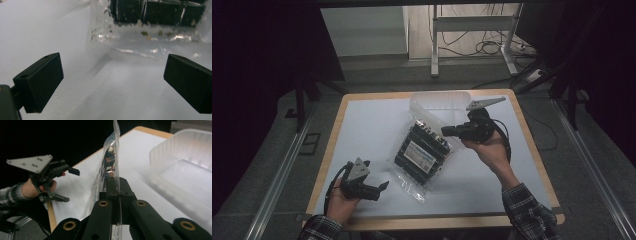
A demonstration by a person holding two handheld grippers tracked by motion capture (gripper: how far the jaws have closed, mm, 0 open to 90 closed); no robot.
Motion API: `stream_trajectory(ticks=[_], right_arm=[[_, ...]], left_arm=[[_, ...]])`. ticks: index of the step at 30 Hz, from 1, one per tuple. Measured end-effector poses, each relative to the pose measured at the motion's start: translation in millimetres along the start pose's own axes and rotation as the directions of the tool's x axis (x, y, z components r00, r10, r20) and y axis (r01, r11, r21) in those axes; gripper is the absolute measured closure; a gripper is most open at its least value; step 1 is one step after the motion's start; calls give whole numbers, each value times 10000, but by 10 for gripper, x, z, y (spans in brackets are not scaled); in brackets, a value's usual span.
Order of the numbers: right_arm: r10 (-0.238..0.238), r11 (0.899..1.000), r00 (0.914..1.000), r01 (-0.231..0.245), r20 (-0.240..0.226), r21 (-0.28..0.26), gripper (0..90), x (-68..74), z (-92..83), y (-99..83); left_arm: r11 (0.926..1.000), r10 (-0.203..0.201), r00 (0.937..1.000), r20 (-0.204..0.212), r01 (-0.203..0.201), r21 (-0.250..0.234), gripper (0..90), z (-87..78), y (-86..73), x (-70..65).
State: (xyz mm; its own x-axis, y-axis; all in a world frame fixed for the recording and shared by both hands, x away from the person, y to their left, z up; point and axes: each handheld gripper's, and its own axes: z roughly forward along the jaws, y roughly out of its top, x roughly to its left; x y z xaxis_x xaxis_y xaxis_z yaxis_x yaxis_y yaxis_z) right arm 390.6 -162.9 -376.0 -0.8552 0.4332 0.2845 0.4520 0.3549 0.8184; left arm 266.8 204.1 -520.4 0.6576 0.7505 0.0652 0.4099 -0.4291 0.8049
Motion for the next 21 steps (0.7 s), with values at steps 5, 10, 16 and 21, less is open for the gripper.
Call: stream_trajectory(ticks=[5,10,16,21], right_arm=[[-177,9997,9998,177,-3,-170,890,66,-96,145],[-402,9989,9988,408,293,-213,890,108,-188,283],[-399,9984,9957,431,836,-365,890,55,-287,408],[-142,9982,9959,193,898,-563,891,-11,-360,480]], left_arm=[[10000,15,10000,-8,-15,7,21,3,0,1],[10000,-29,10000,-32,28,-79,21,-3,0,4],[9999,-74,10000,36,74,-90,20,-2,-2,10],[9999,-97,9999,67,98,-79,17,0,-2,11]])
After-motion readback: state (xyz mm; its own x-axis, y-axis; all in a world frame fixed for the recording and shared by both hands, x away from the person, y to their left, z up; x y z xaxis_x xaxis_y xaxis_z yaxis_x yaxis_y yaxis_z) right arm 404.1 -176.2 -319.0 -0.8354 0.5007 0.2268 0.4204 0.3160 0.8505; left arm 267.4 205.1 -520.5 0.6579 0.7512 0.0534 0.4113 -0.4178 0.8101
